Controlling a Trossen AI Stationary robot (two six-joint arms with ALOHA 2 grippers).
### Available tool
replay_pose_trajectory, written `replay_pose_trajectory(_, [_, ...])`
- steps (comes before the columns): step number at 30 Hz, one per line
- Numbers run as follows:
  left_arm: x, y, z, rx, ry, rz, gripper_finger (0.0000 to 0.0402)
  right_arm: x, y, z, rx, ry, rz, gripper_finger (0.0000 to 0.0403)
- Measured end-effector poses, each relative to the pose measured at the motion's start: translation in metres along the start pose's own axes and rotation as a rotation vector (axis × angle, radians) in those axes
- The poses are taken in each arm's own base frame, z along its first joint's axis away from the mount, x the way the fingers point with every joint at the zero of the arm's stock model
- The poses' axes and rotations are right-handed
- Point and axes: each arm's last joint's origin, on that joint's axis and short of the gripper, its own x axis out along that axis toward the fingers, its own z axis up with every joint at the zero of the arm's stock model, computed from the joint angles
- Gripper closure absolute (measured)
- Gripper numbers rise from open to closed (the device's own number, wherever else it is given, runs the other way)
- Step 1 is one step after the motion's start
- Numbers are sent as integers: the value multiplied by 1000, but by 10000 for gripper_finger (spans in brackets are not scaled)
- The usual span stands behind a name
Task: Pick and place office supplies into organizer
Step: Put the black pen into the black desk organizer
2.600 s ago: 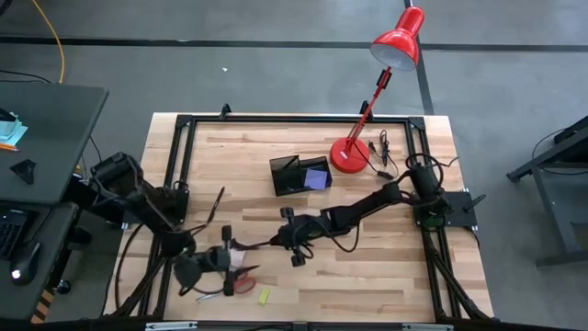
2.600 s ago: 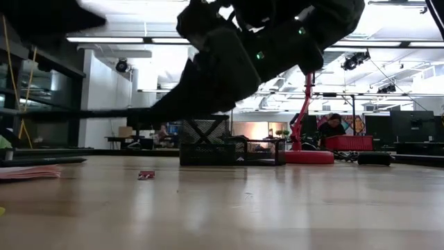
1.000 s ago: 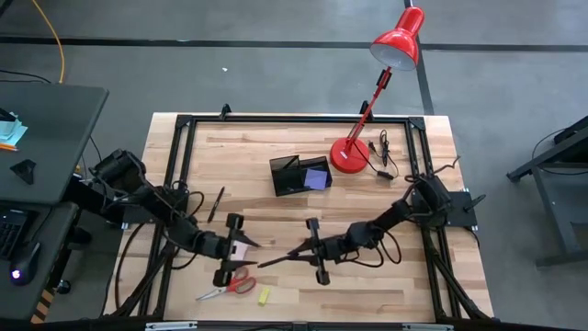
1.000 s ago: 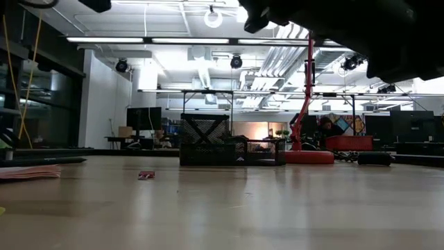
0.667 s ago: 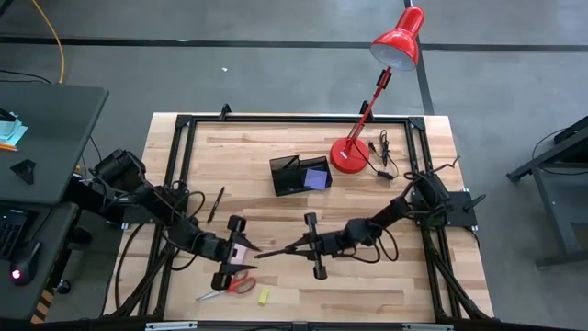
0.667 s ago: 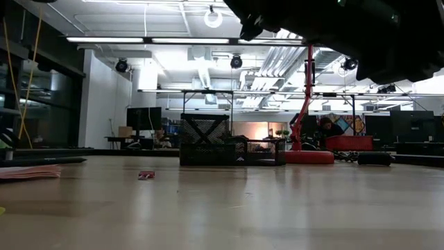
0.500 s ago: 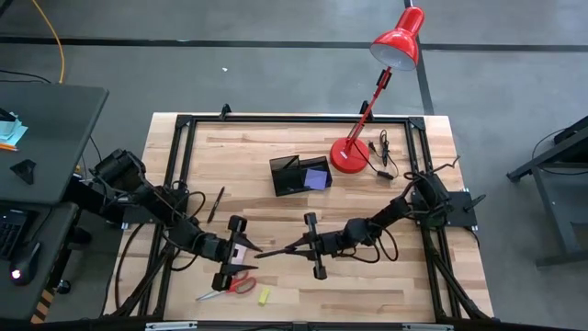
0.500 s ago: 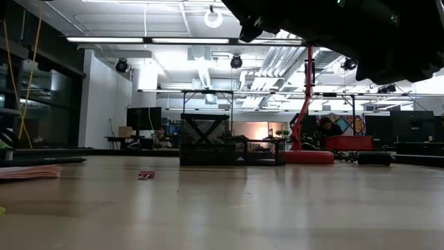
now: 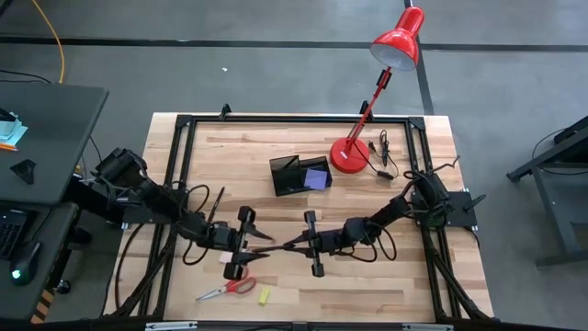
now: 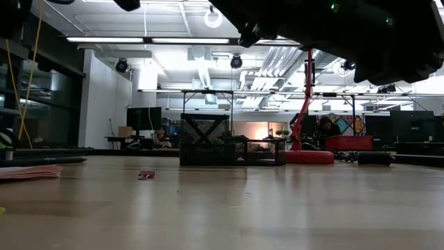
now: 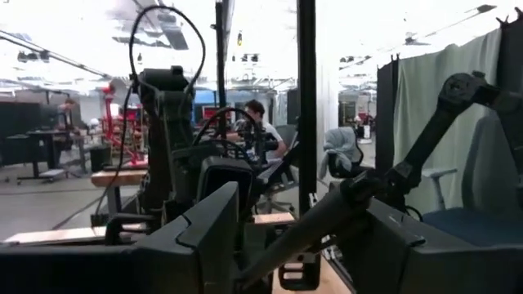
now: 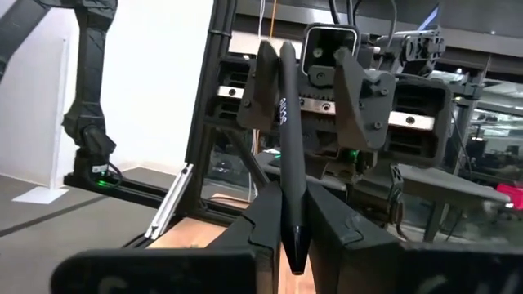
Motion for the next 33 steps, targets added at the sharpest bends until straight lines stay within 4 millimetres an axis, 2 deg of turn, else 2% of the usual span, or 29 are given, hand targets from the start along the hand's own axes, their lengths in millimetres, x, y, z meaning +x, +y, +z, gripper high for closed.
replay_pose_trajectory(4, [0, -1, 0, 1, 4, -12, 253, 0, 0, 0, -7, 0, 1, 384])
replay_pose_trajectory(16, [0, -1, 0, 18, -2, -19, 373, 0, 0, 0, -4, 4, -12, 382])
replay_pose_trajectory(19, [0, -1, 0, 15, -2, -19, 377, 0, 0, 0, -4, 3, -9, 375])
replay_pose_trajectory(25, [0, -1, 0, -6, -1, -16, 359, 0, 1, 1, -8, -7, 3, 337])
replay_pose_trajectory(29, [0, -1, -1, 0, 6, -14, 377, -2, 1, -1, 2, 10, -16, 310])
replay_pose_trajectory(33, [0, -1, -1, 5, 13, -5, 379, -4, 0, -4, 29, 43, -53, 286])
